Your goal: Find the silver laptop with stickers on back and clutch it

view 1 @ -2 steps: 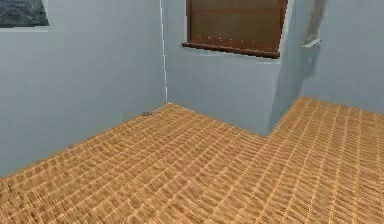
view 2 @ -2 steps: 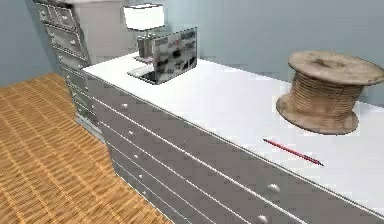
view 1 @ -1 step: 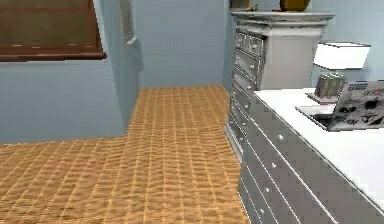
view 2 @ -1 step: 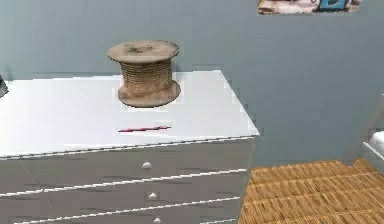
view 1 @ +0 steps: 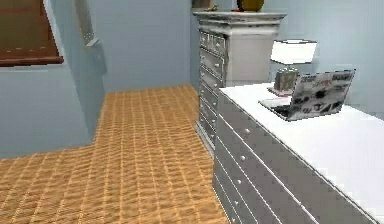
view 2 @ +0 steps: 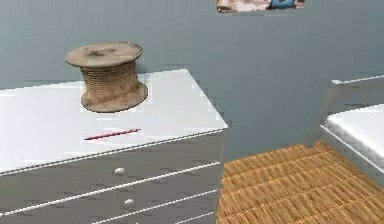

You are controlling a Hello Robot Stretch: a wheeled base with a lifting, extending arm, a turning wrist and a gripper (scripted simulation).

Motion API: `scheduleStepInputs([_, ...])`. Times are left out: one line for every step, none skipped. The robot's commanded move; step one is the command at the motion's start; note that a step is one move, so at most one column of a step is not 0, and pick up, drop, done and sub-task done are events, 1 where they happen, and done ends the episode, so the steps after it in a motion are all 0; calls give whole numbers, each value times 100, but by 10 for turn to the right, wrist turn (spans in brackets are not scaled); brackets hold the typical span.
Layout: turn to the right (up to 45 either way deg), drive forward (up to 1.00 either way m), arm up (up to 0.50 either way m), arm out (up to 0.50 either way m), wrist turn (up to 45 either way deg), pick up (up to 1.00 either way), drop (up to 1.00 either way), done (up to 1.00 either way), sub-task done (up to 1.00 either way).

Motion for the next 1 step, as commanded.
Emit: scheduleStepInputs([0, 100, 0, 0, 0, 0, 0, 0, 0])
